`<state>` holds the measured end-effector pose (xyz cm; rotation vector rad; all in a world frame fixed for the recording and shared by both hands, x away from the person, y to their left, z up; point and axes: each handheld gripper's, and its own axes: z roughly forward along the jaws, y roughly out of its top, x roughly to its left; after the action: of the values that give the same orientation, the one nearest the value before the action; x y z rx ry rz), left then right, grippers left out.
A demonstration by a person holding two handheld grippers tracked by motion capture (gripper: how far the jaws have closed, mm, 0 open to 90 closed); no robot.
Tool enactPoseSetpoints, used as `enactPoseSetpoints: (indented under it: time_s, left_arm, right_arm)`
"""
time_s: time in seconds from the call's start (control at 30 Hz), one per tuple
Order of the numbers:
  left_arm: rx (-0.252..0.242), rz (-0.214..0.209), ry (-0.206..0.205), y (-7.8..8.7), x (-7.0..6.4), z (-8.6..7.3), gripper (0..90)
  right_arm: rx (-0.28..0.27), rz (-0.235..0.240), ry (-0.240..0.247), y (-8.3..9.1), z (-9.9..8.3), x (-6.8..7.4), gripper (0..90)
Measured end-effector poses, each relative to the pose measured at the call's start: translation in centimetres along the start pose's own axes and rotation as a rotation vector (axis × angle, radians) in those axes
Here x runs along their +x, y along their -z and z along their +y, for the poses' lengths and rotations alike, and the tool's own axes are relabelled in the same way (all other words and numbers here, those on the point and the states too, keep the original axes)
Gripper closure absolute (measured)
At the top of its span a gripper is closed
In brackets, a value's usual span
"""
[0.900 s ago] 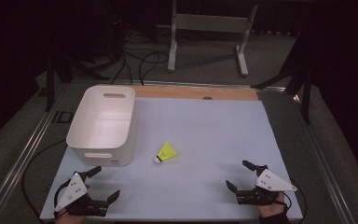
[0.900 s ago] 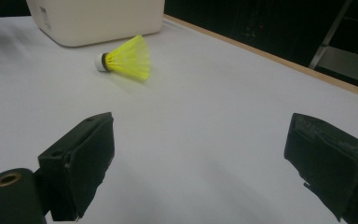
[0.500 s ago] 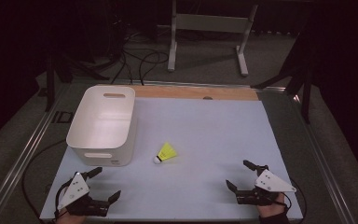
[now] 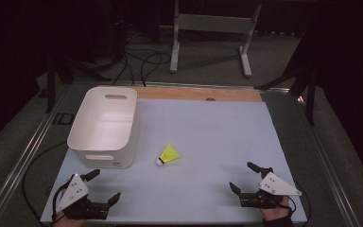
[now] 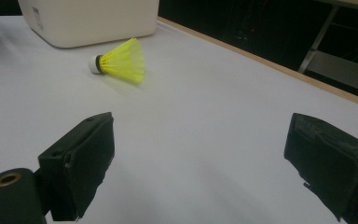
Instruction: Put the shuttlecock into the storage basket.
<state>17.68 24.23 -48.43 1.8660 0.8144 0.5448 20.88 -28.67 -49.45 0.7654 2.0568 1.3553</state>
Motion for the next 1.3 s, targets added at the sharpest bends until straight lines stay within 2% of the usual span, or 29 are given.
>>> enactPoseSetpoints:
  time_s: [0.03,0.1,0.23,0.33,0.57,0.73,1.03,1.3]
  left_arm:
    - [0.000,-0.017,0.006,0.1,-0.1,0.3,0.0]
    - [0.017,-0.012,0.008,0.2,-0.3,0.7,0.0]
    - [0.038,-0.021,-0.013,0.4,-0.9,2.0,0.0]
    - [0.034,-0.030,-0.023,0.8,-1.1,2.9,0.0]
    - [0.056,-0.053,-0.071,1.3,-1.7,5.1,0.0]
    - [0.068,-0.057,-0.120,1.1,-2.2,6.9,0.0]
    - [0.085,-0.071,-0.153,0.6,-2.3,9.5,0.0]
    - [0.098,-0.089,-0.170,-0.4,-2.3,11.2,0.0]
  right_arm:
    - [0.000,-0.001,-0.001,0.0,0.0,0.0,8.6]
    - [-0.001,-0.002,-0.001,0.0,0.0,0.0,8.6]
    - [-0.004,-0.008,-0.004,0.1,0.1,0.0,8.6]
    - [-0.006,-0.011,0.002,0.1,0.1,0.1,8.6]
    - [-0.003,-0.015,0.000,0.1,0.2,0.1,8.6]
    - [-0.007,-0.014,-0.002,0.2,0.2,0.1,8.6]
    - [-0.009,-0.015,0.004,0.3,0.3,0.1,8.6]
    - [-0.011,-0.013,0.003,0.3,0.3,0.1,8.7]
